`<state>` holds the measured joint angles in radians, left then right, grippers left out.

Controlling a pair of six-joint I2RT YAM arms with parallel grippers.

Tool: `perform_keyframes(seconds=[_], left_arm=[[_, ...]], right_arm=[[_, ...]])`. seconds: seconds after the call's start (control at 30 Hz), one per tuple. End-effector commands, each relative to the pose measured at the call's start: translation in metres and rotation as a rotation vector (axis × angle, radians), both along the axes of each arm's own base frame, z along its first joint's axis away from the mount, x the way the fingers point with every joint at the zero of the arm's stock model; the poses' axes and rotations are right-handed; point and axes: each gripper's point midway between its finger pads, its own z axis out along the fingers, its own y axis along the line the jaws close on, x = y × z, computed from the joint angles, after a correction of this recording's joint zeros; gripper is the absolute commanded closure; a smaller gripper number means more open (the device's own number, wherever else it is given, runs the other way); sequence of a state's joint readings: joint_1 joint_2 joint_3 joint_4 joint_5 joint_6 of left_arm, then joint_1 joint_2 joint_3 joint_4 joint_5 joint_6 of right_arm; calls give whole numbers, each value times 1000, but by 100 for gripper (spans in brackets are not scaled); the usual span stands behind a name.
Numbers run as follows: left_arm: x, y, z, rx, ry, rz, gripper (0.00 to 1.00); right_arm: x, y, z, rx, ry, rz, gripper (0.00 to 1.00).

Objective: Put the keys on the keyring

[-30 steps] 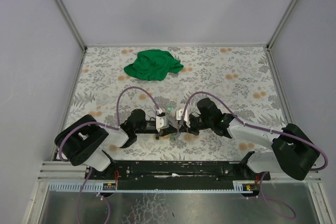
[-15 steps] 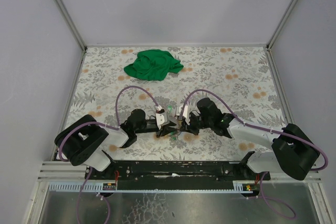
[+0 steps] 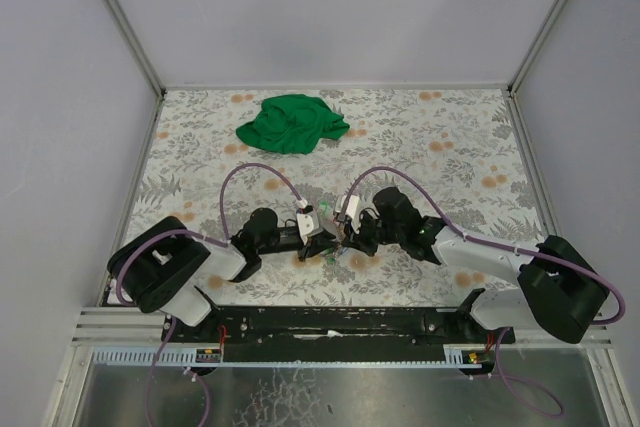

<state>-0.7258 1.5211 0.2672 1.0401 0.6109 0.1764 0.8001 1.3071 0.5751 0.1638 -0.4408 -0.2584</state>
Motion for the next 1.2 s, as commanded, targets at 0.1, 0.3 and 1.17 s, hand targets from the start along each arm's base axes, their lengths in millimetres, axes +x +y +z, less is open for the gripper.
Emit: perform_keyframes(seconds=[0.1, 0.3, 1.17], left_arm=[[20, -5, 18, -69, -27, 70, 80], [26, -4, 18, -80, -15, 123, 84], [9, -6, 26, -98, -56, 28, 100]], right_arm=[[13, 22, 34, 93, -50, -42, 100], [10, 28, 36, 100, -43, -65, 100], [14, -5, 28, 81, -269, -54, 78]])
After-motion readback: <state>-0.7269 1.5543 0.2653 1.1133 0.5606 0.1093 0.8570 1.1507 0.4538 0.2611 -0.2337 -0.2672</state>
